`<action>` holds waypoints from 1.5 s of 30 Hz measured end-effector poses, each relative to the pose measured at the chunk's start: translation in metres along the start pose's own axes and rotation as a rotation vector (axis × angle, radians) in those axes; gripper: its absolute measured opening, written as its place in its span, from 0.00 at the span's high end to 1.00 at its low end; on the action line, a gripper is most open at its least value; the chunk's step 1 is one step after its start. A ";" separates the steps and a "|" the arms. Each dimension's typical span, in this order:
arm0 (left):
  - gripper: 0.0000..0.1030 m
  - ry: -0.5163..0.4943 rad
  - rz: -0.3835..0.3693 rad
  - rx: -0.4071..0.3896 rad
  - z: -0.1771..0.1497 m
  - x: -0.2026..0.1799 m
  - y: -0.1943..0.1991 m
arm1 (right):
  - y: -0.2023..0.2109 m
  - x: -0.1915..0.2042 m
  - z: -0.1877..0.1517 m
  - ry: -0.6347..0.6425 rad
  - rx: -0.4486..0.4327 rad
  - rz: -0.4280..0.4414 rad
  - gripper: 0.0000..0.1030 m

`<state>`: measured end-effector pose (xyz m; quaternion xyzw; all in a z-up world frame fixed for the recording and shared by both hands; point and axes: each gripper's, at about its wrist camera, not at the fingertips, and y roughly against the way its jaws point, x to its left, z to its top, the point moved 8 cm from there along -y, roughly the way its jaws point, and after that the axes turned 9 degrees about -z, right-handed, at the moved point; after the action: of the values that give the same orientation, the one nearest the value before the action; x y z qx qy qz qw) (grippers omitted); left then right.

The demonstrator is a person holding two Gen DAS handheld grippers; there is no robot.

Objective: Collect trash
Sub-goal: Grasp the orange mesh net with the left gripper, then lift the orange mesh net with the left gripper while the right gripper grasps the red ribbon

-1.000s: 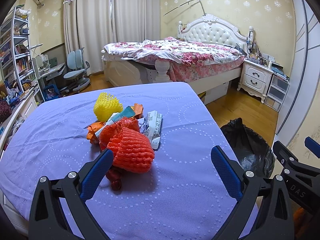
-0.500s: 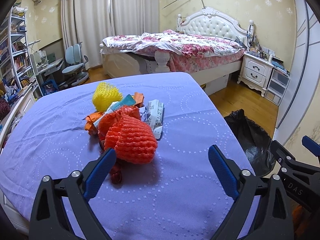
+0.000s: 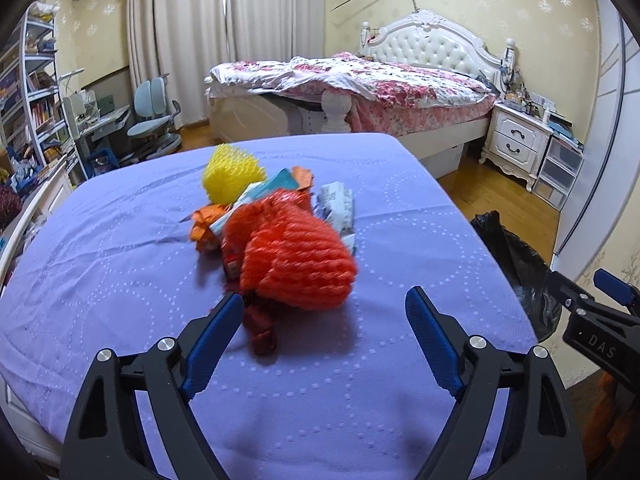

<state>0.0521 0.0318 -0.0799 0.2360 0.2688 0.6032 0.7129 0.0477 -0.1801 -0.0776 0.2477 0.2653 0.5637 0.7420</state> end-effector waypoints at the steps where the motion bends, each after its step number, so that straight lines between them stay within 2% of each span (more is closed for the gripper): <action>1: 0.19 0.007 0.005 0.005 -0.002 0.004 -0.001 | 0.000 0.003 0.000 0.004 -0.002 0.003 0.18; 10: 0.19 0.034 0.025 0.026 -0.002 0.014 -0.010 | -0.004 0.012 -0.004 0.016 0.008 0.023 0.18; 16: 0.19 -0.021 0.068 -0.012 0.013 0.005 -0.017 | -0.008 0.012 -0.005 0.013 0.015 0.028 0.18; 18: 0.19 -0.052 0.102 -0.024 0.015 0.004 -0.020 | -0.009 0.014 -0.006 0.014 0.018 0.029 0.18; 20: 0.27 -0.071 0.105 -0.026 0.016 0.003 -0.023 | -0.010 0.015 -0.006 0.016 0.020 0.030 0.18; 21: 0.36 -0.079 0.105 -0.021 0.014 0.003 -0.024 | -0.010 0.016 -0.006 0.018 0.022 0.031 0.18; 23: 0.40 -0.088 0.101 -0.019 0.013 0.003 -0.025 | -0.010 0.016 -0.008 0.022 0.023 0.032 0.18; 25: 0.57 -0.089 0.061 -0.015 0.011 0.002 -0.024 | -0.010 0.018 -0.008 0.027 0.024 0.033 0.18; 27: 0.59 -0.068 0.031 -0.007 0.010 0.004 -0.021 | -0.009 0.020 -0.008 0.033 0.023 0.033 0.18; 31: 0.72 -0.045 -0.040 -0.012 0.007 0.007 -0.010 | -0.006 0.026 -0.007 0.049 0.018 0.039 0.18; 37: 0.80 -0.012 -0.076 -0.035 0.004 0.020 0.012 | 0.001 0.040 -0.007 0.079 0.010 0.049 0.18; 45: 0.82 0.038 -0.075 -0.075 0.007 0.043 0.033 | 0.010 0.059 -0.007 0.128 -0.005 0.066 0.18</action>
<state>0.0382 0.0790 -0.0569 0.1875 0.2682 0.5902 0.7380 0.0494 -0.1206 -0.0825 0.2182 0.3024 0.6032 0.7051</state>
